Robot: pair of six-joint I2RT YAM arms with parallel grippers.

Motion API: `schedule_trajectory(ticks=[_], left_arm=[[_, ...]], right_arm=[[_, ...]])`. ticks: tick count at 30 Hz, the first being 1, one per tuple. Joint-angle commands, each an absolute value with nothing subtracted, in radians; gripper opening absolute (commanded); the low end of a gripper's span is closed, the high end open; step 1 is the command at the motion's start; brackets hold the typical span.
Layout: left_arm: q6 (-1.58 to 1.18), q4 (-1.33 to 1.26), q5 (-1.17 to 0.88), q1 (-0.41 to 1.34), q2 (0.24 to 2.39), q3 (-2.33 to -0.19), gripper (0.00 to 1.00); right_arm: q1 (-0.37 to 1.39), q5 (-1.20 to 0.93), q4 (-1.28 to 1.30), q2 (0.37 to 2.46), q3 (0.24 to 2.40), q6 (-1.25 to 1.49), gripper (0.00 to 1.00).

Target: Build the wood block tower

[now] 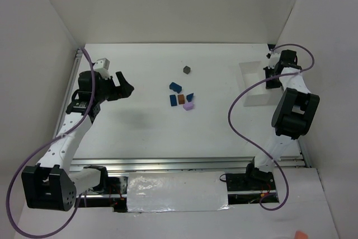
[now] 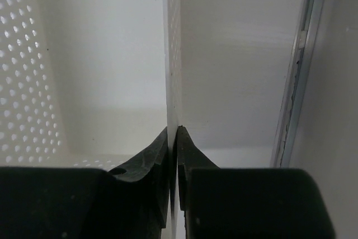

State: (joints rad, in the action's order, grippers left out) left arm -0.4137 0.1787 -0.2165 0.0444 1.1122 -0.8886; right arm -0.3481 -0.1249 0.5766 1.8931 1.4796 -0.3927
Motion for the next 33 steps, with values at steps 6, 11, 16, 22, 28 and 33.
schedule_trajectory(ticks=[6, 11, 16, 22, 28, 33], left_arm=[[-0.403, 0.135, -0.293, 0.051, 1.231, -0.969, 0.99], [-0.465, 0.170, -0.236, 0.116, 1.308, -1.052, 0.99], [-0.590, 0.190, -0.184, 0.214, 1.400, -1.142, 0.99], [-0.747, 0.238, -0.094, 0.336, 1.581, -1.271, 0.99], [-0.854, 0.336, -0.006, 0.425, 1.765, -1.466, 0.99], [-0.885, 0.324, 0.029, 0.459, 1.802, -1.482, 0.99]], right_arm=[[-0.361, -0.147, 0.600, 1.896, 1.572, -0.357, 0.40], [-0.331, -0.146, 0.569, 1.806, 1.537, -0.345, 0.57], [-0.239, -0.112, 0.532, 1.689, 1.490, -0.292, 1.00], [-0.059, 0.228, 0.411, 1.456, 1.312, 0.045, 1.00], [0.081, 0.457, 0.354, 1.224, 1.079, 0.405, 1.00], [0.152, 0.557, 0.312, 1.047, 0.922, 0.457, 1.00]])
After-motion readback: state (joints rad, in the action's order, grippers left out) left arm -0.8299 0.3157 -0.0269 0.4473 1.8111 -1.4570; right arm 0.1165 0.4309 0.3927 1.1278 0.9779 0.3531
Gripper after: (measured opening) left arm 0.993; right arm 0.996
